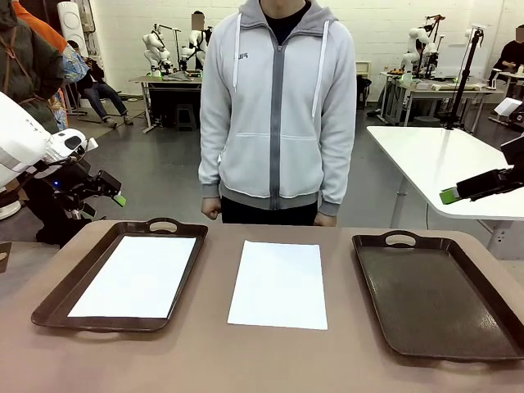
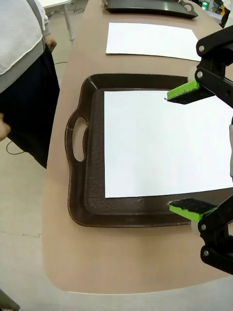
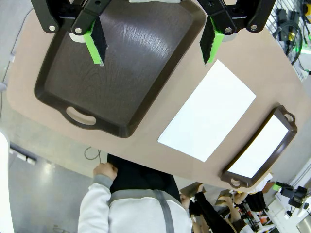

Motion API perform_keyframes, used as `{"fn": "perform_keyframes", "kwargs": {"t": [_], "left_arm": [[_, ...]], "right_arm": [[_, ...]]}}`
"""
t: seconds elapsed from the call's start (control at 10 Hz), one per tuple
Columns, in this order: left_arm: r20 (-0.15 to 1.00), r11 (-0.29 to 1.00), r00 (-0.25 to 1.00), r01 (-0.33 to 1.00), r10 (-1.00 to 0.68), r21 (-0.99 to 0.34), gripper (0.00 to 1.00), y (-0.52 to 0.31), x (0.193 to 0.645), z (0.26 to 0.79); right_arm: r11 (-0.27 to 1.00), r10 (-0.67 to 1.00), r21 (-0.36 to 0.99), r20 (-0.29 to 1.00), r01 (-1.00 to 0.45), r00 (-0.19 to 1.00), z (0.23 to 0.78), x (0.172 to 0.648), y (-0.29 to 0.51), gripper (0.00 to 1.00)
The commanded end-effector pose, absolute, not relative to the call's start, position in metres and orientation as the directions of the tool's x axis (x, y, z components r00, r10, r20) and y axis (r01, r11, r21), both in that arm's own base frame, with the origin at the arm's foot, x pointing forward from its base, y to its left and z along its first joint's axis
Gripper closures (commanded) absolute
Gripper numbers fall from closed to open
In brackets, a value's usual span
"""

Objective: Sort the A4 documents.
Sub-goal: Place the A4 Paper in the designated Handle tray, then receive the A4 Paper.

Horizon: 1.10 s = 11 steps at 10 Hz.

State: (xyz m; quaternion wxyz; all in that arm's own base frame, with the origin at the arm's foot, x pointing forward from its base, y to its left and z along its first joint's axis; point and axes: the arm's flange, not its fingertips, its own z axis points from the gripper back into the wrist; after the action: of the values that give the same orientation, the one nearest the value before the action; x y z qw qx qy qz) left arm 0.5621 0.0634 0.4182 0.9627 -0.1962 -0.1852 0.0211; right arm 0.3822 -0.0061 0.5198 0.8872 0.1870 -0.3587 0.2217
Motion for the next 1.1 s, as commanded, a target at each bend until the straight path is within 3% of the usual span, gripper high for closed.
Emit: {"fn": "perform_keyframes", "kwargs": {"t": [0.0,1.0], "left_arm": [[0.350,0.926,0.931,0.040,0.102,-0.375,0.00,0.0638,0.5641,0.4188],[0.350,0.926,0.931,0.040,0.102,-0.375,0.00,0.0638,0.5641,0.4188]], "right_arm": [[0.824,0.257,0.184,0.723,-0.537,0.642,0.5181,0.3829,-0.0066,0.00],[0.824,0.257,0.184,0.723,-0.537,0.642,0.5181,0.3829,-0.0066,0.00]]}}
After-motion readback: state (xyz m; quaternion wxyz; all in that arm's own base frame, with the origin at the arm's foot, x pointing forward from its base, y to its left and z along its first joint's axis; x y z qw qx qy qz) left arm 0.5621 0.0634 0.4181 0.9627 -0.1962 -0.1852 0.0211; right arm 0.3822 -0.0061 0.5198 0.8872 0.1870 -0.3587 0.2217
